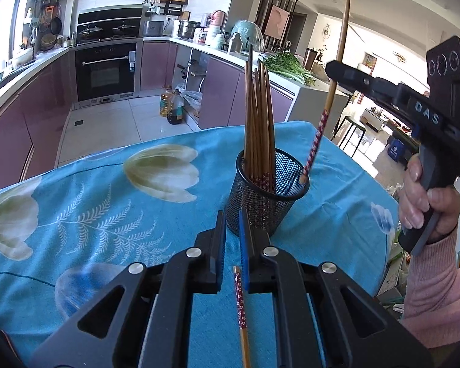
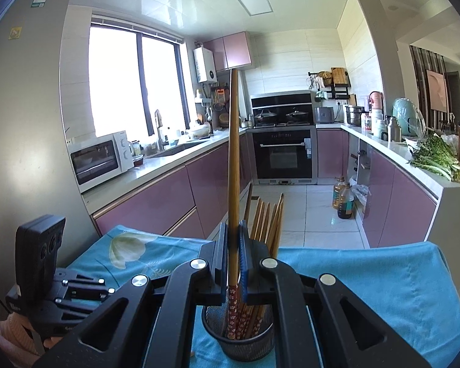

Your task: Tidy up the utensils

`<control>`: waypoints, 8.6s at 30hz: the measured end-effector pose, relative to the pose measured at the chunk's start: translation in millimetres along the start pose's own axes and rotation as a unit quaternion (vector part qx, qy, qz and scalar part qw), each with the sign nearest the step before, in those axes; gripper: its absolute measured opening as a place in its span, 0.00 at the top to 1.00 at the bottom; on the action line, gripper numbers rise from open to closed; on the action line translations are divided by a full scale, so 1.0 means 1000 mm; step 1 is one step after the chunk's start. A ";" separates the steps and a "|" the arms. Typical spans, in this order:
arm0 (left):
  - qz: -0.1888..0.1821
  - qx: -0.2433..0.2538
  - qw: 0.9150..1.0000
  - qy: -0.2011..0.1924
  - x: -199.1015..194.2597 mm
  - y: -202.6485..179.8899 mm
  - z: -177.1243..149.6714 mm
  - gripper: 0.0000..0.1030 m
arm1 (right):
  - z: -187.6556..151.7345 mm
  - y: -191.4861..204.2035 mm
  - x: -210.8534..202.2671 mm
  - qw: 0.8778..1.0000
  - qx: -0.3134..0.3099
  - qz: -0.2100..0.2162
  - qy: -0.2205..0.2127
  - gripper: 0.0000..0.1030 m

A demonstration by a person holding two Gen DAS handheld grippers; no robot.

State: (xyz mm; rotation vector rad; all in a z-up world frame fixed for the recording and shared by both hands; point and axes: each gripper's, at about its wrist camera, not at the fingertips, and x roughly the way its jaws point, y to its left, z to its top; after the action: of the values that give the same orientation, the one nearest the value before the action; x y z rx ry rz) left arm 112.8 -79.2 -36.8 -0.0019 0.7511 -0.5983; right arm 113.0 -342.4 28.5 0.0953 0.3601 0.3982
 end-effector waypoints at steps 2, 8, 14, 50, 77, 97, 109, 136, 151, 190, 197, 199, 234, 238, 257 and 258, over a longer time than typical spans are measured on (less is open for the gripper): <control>0.000 0.000 1.000 0.001 0.000 0.000 -0.001 0.92 | 0.002 -0.003 0.006 1.000 0.004 -0.002 -0.001 0.94; -0.001 0.001 1.000 0.003 -0.001 -0.001 -0.004 0.92 | -0.009 -0.009 0.026 1.000 0.013 -0.008 0.022 0.94; 0.001 0.000 1.000 0.003 0.001 -0.001 -0.007 0.92 | -0.025 -0.010 0.037 0.999 0.020 -0.010 0.048 0.94; 0.084 -0.044 0.995 -0.010 -0.030 0.035 -0.035 0.65 | -0.136 0.123 0.011 0.916 -0.295 0.175 0.206 0.57; 0.104 -0.076 0.991 -0.021 -0.051 0.055 -0.048 0.61 | -0.174 0.171 0.042 0.878 -0.354 0.203 0.252 0.53; 0.119 -0.115 0.986 -0.027 -0.067 0.083 -0.061 0.60 | -0.154 0.170 0.089 0.844 -0.383 0.250 0.282 0.44; 0.120 -0.130 0.984 -0.033 -0.073 0.090 -0.068 0.60 | -0.143 0.154 0.110 0.856 -0.214 0.280 0.379 0.91; 0.084 -0.111 0.990 0.004 -0.038 0.071 -0.072 0.61 | -0.127 0.103 0.101 0.938 -0.065 0.157 0.301 0.95; 0.032 -0.051 0.998 0.016 -0.010 0.024 -0.054 0.61 | -0.078 0.045 0.039 0.978 0.023 0.132 0.157 0.95; 0.017 -0.046 0.998 0.030 0.014 0.027 -0.044 0.61 | -0.060 -0.019 0.049 0.994 0.050 -0.083 -0.057 0.83; 0.030 -0.049 0.998 0.008 0.015 0.023 -0.041 0.50 | -0.064 -0.008 0.021 0.998 0.057 -0.037 -0.012 0.59; 0.039 -0.049 0.998 -0.003 0.013 0.021 -0.040 0.45 | -0.069 -0.002 0.014 0.998 0.052 -0.027 -0.006 0.48; 0.218 -0.049 0.959 -0.172 -0.069 -0.002 -0.063 0.06 | -0.102 0.054 -0.036 0.995 -0.032 -0.080 -0.052 0.07; 0.221 -0.051 0.957 -0.183 -0.077 -0.003 -0.065 0.06 | -0.102 0.058 -0.035 0.995 -0.032 -0.082 -0.047 0.07; 0.243 -0.042 0.944 -0.220 -0.098 -0.015 -0.074 0.06 | -0.107 0.063 -0.041 0.995 -0.026 -0.075 -0.055 0.07; 0.244 -0.042 0.943 -0.222 -0.099 -0.016 -0.074 0.06 | -0.107 0.063 -0.041 0.995 -0.026 -0.075 -0.054 0.07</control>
State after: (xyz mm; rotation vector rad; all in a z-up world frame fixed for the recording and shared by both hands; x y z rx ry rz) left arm 0.7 -26.5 -25.3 -0.0283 0.3139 -0.0788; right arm 16.7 -298.2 -47.8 0.0382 0.2474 0.2528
